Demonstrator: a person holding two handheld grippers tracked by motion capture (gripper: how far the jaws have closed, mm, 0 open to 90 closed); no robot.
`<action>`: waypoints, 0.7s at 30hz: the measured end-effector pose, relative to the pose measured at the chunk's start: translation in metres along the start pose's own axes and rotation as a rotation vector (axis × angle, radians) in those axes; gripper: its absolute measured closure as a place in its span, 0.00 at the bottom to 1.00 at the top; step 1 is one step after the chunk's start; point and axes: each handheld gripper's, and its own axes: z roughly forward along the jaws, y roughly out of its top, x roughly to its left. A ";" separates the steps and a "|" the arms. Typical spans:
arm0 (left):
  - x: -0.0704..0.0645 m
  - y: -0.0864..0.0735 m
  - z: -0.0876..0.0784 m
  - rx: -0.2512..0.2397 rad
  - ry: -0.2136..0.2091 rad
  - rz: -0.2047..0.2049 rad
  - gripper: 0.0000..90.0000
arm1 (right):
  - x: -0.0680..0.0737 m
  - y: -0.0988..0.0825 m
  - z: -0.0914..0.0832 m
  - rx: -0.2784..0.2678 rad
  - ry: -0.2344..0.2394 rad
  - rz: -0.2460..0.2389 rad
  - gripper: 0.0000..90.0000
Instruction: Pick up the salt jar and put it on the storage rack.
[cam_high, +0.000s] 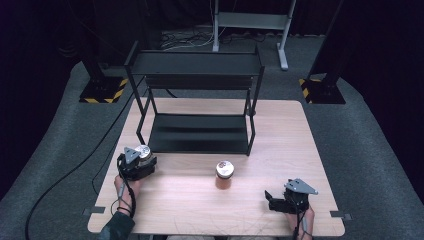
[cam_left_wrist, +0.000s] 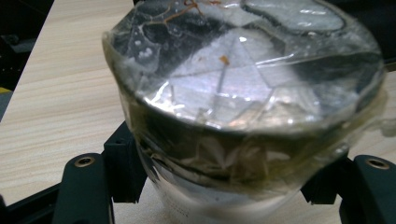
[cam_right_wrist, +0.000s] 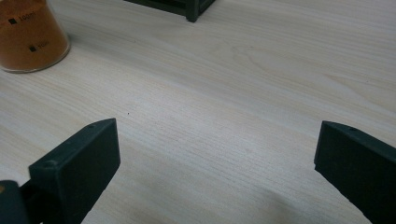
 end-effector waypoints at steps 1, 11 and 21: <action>0.000 0.000 0.000 0.002 -0.001 0.002 0.34 | 0.000 0.000 0.000 0.000 0.000 0.000 0.00; 0.003 0.000 -0.002 0.004 -0.017 0.002 0.34 | 0.000 0.000 0.000 0.000 0.001 0.001 0.00; 0.009 0.002 -0.006 0.008 -0.030 -0.011 0.34 | 0.000 0.000 0.000 0.003 0.000 0.000 0.00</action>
